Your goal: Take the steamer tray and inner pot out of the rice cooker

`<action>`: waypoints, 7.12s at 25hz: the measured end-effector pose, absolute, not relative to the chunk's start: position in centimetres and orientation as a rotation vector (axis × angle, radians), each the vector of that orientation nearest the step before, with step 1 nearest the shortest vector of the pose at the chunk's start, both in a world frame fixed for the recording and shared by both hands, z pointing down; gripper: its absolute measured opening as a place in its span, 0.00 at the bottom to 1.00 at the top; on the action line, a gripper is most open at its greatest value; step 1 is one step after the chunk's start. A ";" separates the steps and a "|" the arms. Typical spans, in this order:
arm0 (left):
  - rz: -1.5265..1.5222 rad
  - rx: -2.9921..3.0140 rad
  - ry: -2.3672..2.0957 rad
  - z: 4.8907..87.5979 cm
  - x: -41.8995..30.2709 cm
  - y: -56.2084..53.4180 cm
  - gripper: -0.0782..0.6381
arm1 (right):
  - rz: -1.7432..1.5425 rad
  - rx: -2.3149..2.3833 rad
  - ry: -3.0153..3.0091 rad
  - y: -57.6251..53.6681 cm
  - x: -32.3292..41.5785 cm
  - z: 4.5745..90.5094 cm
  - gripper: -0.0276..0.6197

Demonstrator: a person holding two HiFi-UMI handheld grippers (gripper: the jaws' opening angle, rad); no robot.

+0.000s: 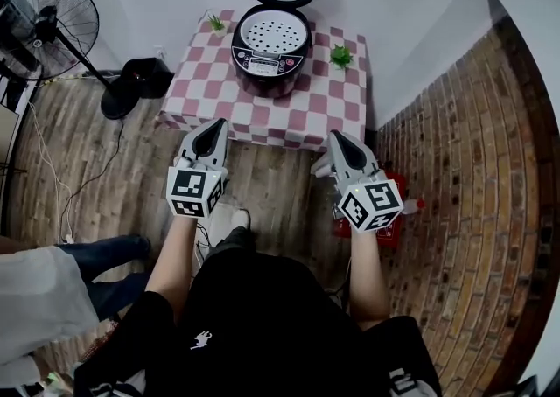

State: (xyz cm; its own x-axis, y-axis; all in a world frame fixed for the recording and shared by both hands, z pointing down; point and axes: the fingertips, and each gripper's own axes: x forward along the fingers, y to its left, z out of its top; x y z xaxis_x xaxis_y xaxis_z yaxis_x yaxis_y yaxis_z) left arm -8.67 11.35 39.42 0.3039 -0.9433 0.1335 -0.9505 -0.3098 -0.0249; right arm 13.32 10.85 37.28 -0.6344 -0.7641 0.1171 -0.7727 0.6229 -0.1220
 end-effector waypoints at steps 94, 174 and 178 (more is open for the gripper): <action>1.114 2.158 -1.441 55.5 -15.1 -32.6 0.46 | 0.202 1.054 -2.115 -36.3 4.6 54.9 0.39; 0.521 2.492 -1.591 41.1 -2.5 -27.4 0.17 | 0.504 1.559 -2.462 -32.9 23.5 44.1 0.07; 0.564 2.501 -1.530 42.0 0.4 -26.5 0.12 | 0.539 1.577 -2.413 -30.9 26.5 45.7 0.07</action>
State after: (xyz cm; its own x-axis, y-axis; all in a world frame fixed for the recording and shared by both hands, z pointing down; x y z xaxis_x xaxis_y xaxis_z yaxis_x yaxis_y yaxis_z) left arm 0.43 -26.49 41.95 0.4071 -0.8241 0.3939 -0.8826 -0.4660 -0.0626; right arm 26.46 -30.92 45.67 -0.4063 -0.8372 0.3661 -0.9134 0.3612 -0.1877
